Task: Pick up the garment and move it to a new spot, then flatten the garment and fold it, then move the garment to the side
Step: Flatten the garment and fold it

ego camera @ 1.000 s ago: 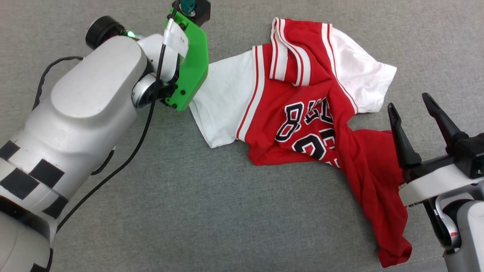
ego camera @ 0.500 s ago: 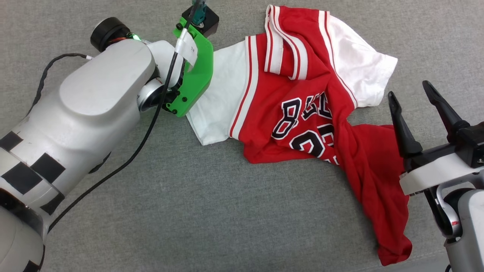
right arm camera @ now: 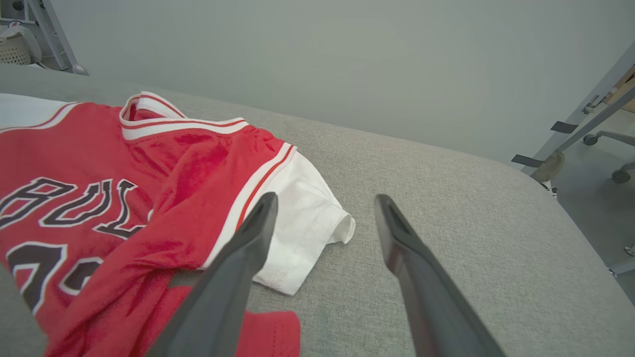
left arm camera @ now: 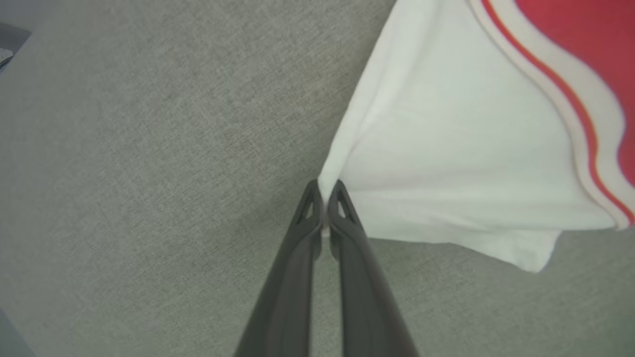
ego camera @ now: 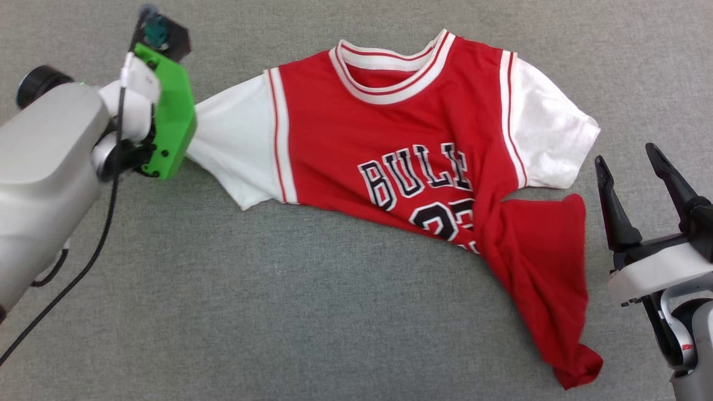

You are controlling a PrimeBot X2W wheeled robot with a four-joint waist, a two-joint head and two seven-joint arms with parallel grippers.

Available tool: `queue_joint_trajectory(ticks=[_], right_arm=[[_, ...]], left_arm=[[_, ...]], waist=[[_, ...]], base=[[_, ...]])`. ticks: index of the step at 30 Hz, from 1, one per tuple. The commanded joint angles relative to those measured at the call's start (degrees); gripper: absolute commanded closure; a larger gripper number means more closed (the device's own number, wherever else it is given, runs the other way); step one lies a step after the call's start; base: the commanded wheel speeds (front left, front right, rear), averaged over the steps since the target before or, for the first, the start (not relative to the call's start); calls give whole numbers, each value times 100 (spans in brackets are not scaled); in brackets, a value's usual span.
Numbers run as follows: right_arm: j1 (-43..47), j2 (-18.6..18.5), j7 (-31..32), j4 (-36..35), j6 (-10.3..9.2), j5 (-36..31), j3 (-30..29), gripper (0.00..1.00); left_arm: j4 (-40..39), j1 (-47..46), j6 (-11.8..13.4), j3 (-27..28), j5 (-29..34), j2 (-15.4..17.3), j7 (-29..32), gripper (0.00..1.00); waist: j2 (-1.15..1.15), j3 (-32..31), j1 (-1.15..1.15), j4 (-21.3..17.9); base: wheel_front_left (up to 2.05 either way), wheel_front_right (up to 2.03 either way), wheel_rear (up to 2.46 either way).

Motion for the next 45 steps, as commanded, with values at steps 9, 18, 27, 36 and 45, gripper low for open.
queue_joint_trajectory(ticks=[9, 18, 27, 36, 45], right_arm=[[221, -101, 122, -21, -4, 33, -191, 0], [192, -249, 296, -83, -4, 139, -280, 0], [-375, -931, 786, -488, -4, 309, -512, 0], [-1344, -2313, 2436, -215, -4, 1366, 267, 0], [-2416, -3381, 4947, 489, -4, 3225, 1381, 0]], left_arm=[[664, 704, 106, 138, -357, 497, -339, 100], [864, 976, 212, 297, -304, 205, -1437, 0], [322, 1156, 763, 596, 234, 85, -3830, 0], [-893, 1721, 1789, 1084, 351, 85, -5073, 0], [-2440, 2546, 2693, 1864, 1074, 151, -5180, 0]], waist=[[22, -148, 0, 130], [22, -399, 0, 255], [22, -808, 0, 619], [22, -747, 0, 1035], [22, -367, 0, 1363]], base=[[0, 0, 0], [0, 0, 0], [0, 0, 0], [0, 0, 0], [0, 0, 0]])
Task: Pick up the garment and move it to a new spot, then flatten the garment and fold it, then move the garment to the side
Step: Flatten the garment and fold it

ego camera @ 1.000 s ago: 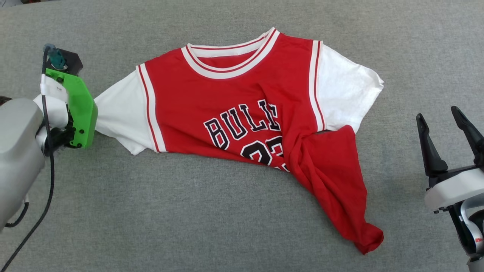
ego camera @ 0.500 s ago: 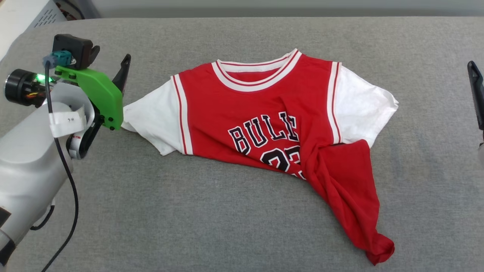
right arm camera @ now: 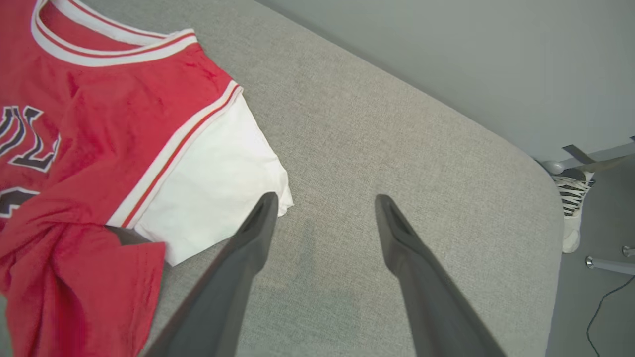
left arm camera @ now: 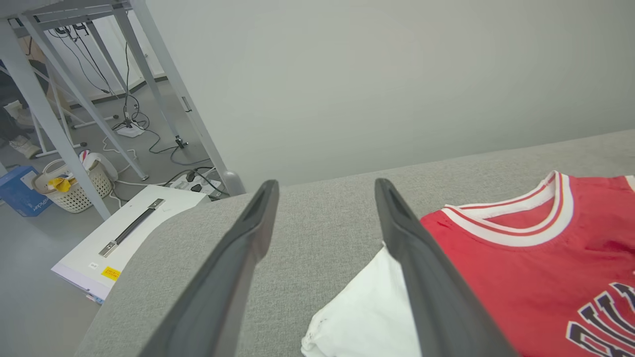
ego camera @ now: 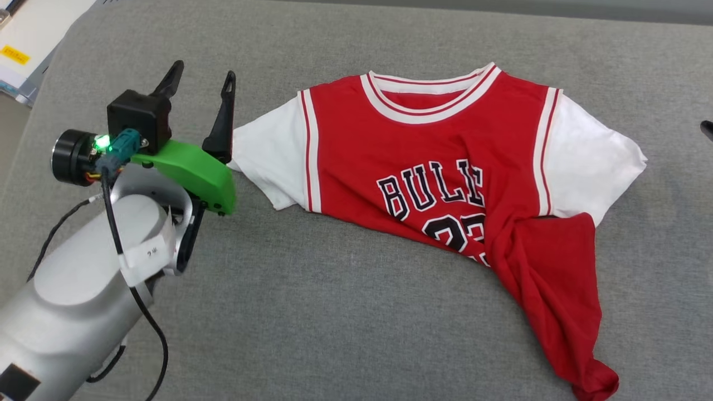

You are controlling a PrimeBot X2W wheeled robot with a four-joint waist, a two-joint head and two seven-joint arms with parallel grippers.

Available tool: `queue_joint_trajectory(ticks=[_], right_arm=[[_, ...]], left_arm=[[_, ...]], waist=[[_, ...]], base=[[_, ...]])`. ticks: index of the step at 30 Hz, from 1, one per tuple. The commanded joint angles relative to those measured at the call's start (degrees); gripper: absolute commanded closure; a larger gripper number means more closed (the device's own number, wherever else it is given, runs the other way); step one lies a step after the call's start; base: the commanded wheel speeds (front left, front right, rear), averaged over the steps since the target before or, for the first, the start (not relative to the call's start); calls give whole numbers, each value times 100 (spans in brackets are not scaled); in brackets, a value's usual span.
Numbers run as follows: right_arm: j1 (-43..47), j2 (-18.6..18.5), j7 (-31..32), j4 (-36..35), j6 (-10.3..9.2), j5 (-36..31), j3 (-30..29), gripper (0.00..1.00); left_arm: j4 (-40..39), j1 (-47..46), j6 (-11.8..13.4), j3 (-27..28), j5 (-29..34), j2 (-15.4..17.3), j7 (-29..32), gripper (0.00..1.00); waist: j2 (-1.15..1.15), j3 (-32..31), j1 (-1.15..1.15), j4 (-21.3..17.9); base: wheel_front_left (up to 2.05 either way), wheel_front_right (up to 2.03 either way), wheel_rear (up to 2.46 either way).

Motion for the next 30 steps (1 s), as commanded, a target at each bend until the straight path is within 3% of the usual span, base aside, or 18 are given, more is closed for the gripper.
queue_joint_trajectory(ticks=[1, 5, 11, 26, 27, 30], right_arm=[[-215, -60, 298, 108, -4, 132, 82, 0], [-580, -46, 1027, 458, -4, 372, 270, 0], [-927, 258, 1382, 950, -4, 471, 312, 0], [-382, 447, 900, 1665, -4, 500, 1121, 0], [-411, 437, 806, 1639, -4, 514, 1164, 100], [-539, 405, 536, 1572, -4, 566, 1222, 100]], left_arm=[[-178, 226, 111, 111, 187, 30, -30, 0], [-654, 555, 354, 387, 613, 49, -31, 0], [-1096, 902, 465, 850, 999, -105, -32, 0], [-940, 1240, 114, 1602, 1546, -468, -32, 0], [-914, 1247, 89, 1633, 1574, -467, -32, 0], [-831, 1255, 25, 1700, 1632, -454, -32, 0]], waist=[[22, 221, 0, 177], [22, 459, 0, 309], [22, 827, 0, 510], [22, 1151, 0, 589], [22, 1126, 0, 554], [22, 1018, 0, 455]], base=[[0, 0, 0], [0, 0, 0], [0, 0, 0], [0, 0, 0], [0, 0, 0], [0, 0, 0]])
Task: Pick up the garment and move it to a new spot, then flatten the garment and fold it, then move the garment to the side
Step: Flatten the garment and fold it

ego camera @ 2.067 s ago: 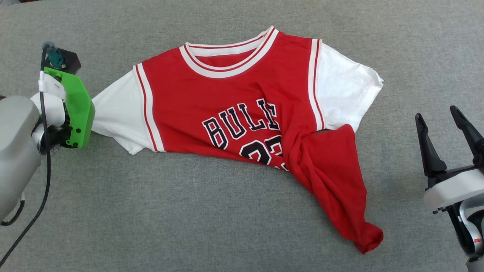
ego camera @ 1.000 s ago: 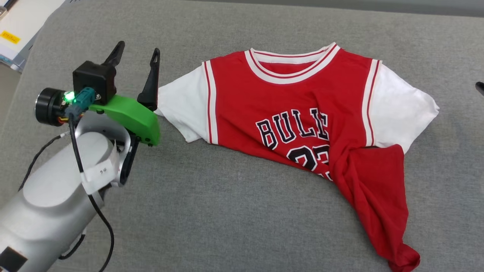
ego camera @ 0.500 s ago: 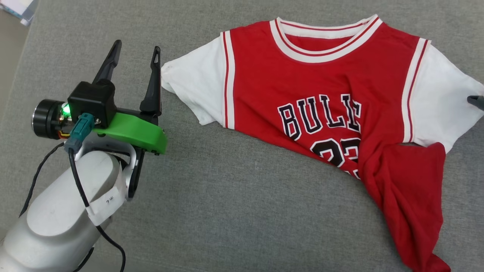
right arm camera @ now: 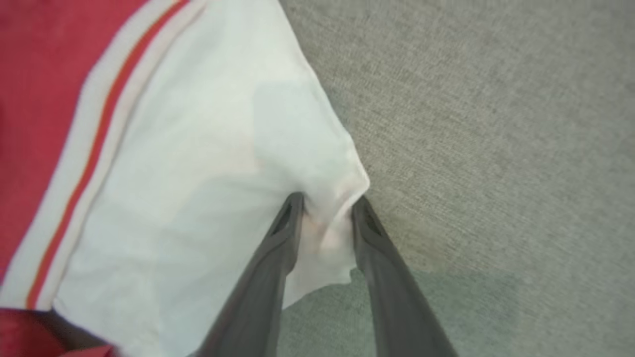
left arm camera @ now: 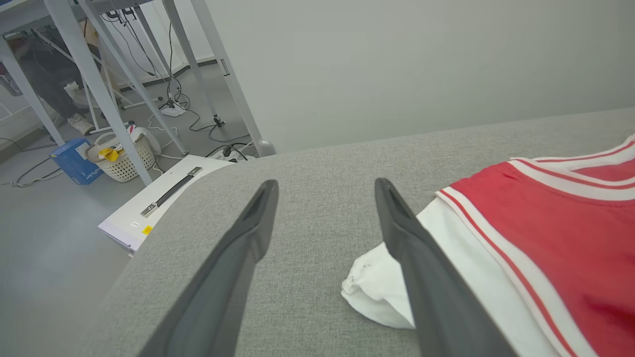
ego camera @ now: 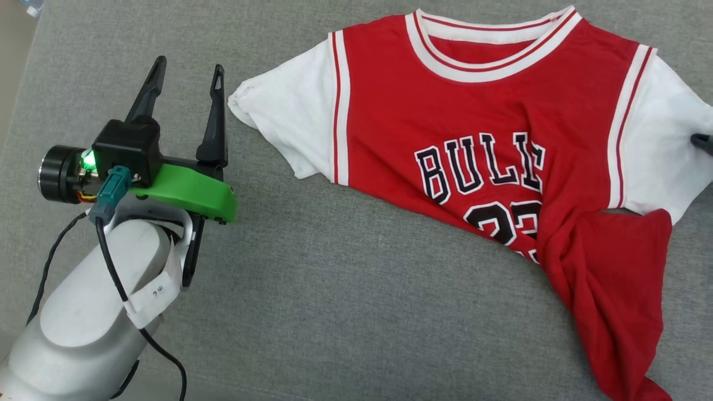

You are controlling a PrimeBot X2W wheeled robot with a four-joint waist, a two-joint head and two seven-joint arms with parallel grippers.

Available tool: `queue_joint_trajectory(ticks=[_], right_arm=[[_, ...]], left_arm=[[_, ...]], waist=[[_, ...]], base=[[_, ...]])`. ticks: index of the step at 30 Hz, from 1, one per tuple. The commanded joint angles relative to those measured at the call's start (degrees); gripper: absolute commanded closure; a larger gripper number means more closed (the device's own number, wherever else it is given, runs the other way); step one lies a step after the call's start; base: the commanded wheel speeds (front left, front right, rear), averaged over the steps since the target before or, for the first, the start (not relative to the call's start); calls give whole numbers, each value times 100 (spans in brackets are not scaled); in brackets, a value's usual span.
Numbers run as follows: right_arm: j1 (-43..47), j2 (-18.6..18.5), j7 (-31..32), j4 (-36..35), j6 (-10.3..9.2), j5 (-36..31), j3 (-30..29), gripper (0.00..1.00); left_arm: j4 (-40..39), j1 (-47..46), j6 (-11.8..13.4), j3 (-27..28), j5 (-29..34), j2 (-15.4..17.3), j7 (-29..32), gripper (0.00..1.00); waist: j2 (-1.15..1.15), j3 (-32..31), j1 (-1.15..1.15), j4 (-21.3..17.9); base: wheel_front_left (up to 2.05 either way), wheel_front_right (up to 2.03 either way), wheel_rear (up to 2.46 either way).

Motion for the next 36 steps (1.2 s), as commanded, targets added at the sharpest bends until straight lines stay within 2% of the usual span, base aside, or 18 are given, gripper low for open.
queue_joint_trajectory(ticks=[1, 7, 13, 20, 27, 32, 36], right_arm=[[170, 158, -109, 80, -2, 36, 223, 100], [19, -194, -875, -341, -2, -19, 387, 100], [305, -666, -1388, -819, -2, 105, 286, 100], [798, -883, -1597, -1087, -2, 142, -66, 100], [1129, -797, -1633, -1257, -2, 103, -342, 100], [1251, -695, -1612, -1431, -2, 21, -515, 100], [1291, -618, -1571, -1574, -2, -41, -601, 100]], left_arm=[[43, 88, -64, 38, 32, 5, -33, 0], [273, -3, -197, 42, 107, 144, -4, 0], [368, -234, -363, 25, 126, 372, 227, 0], [440, -910, -932, -51, 58, 700, 863, 0], [696, -1982, -1736, -399, 16, 714, 2018, 0], [1057, -2689, -2303, -697, -258, 508, 3196, 0], [1457, -3116, -2545, -908, -693, 327, 4296, 0]], waist=[[22, -150, 0, -122], [22, -516, 0, -334], [22, -808, 0, -581], [22, -876, 0, -870], [22, -757, 0, -1052], [22, -611, 0, -1157], [22, -472, 0, -1236]], base=[[0, 0, 0], [0, 0, 0], [0, 0, 0], [0, 0, 0], [0, 0, 0], [0, 0, 0], [0, 0, 0]])
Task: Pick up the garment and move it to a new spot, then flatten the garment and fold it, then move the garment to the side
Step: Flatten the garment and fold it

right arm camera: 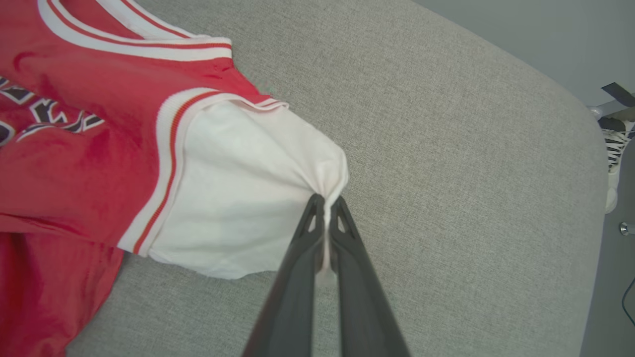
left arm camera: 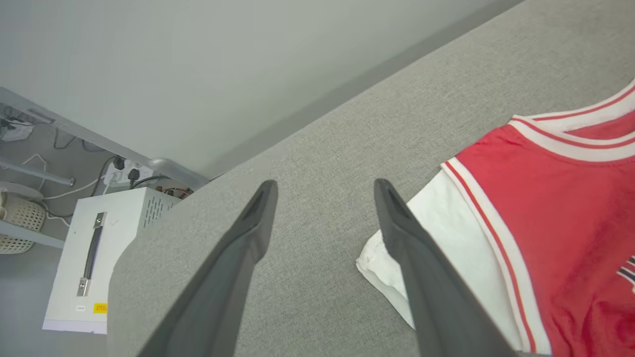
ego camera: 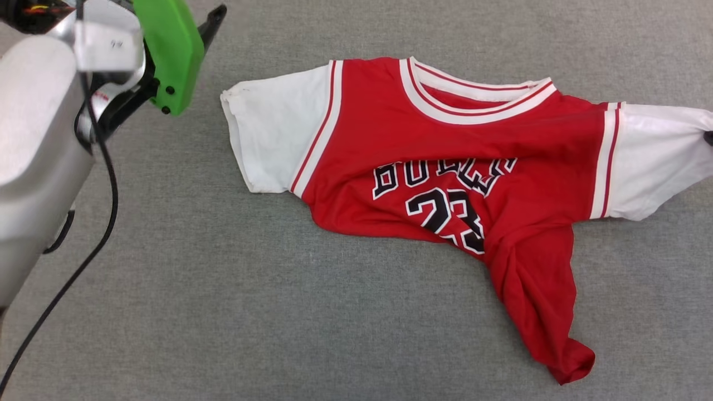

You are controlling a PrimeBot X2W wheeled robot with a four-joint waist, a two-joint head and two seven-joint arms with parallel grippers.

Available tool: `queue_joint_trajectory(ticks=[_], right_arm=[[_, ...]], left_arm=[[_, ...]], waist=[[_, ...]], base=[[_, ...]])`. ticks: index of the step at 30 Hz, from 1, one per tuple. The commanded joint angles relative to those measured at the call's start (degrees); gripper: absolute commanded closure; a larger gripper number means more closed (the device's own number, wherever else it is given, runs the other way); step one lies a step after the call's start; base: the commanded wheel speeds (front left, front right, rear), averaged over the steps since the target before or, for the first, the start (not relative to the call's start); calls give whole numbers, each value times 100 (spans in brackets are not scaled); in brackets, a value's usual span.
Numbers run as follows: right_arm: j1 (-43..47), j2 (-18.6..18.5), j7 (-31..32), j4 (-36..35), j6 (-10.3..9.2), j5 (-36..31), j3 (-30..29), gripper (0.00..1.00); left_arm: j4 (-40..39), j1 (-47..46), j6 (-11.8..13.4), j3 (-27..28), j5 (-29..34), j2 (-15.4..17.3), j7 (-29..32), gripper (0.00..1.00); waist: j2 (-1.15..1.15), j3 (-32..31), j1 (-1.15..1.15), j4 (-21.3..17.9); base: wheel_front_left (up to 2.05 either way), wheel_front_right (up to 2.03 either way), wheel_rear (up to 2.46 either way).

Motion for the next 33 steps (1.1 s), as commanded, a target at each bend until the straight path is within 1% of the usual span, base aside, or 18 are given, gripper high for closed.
queue_joint_trajectory(ticks=[1, 3, 5, 7, 9, 12, 13, 15, 18, 23, 24, 25, 29, 32, 33], right_arm=[[80, 49, 29, -68, -4, -48, -31, 100], [66, 82, 60, -146, -4, -68, -37, 100], [48, 121, 88, -216, -4, -90, -41, 100], [21, 156, 115, -282, -4, -109, -45, 100], [-18, 190, 127, -327, -4, -122, -45, 100], [-87, 236, 136, -365, -4, -140, -42, 100], [-124, 260, 138, -376, -4, -160, -32, 100], [-167, 294, 141, -397, -4, -167, -21, 100], [-232, 348, 145, -413, -4, -182, 26, 100], [-317, 409, 114, -383, -4, -203, 93, 100], [-323, 415, 106, -367, -4, -201, 102, 100], [-326, 418, 99, -353, -4, -200, 107, 100], [-337, 410, 36, -296, -4, -196, 94, 100], [-352, 404, -40, -242, -4, -242, 90, 100], [-360, 398, -100, -218, -4, -300, 84, 100]], left_arm=[[149, -209, -68, -104, -137, -35, 377, 0], [339, -345, -125, -214, -410, -105, 918, 0], [494, -453, -156, -277, -682, -174, 1329, 0], [637, -551, -174, -381, -821, -189, 1649, 0], [750, -618, -184, -477, -900, -199, 1844, 0], [900, -709, -193, -686, -927, -235, 2034, 0], [999, -766, -195, -889, -843, -241, 2122, 0], [1132, -801, -196, -1063, -811, -239, 2185, 0], [1386, -800, -197, -1222, -899, -272, 2276, 0], [1431, -704, -198, -1680, -1067, -208, 2404, 0], [1419, -679, -198, -1762, -1129, -187, 2414, 78], [1403, -667, -198, -1825, -1167, -169, 2409, 100], [1349, -692, -198, -2006, -1311, -95, 2222, 100], [1377, -755, -198, -2042, -1319, -58, 1867, 100], [1399, -782, -198, -2019, -1295, -48, 1656, 100]], waist=[[22, 129, 0, -96], [22, 218, 0, -145], [22, 298, 0, -189], [22, 397, 0, -241], [22, 488, 0, -293], [22, 646, 0, -356], [22, 745, 0, -382], [22, 845, 0, -411], [22, 964, 0, -452], [22, 1053, 0, -494], [22, 1054, 0, -491], [22, 1050, 0, -487], [22, 949, 0, -419], [22, 763, 0, -340], [22, 660, 0, -310]], base=[[0, 0, 0], [0, 0, 0], [0, 0, 0], [0, 0, 0], [0, 0, 0], [0, 0, 0], [0, 0, 0], [0, 0, 0], [0, 0, 0], [0, 0, 0], [0, 0, 0], [0, 0, 0], [0, 0, 0], [0, 0, 0], [0, 0, 0]])
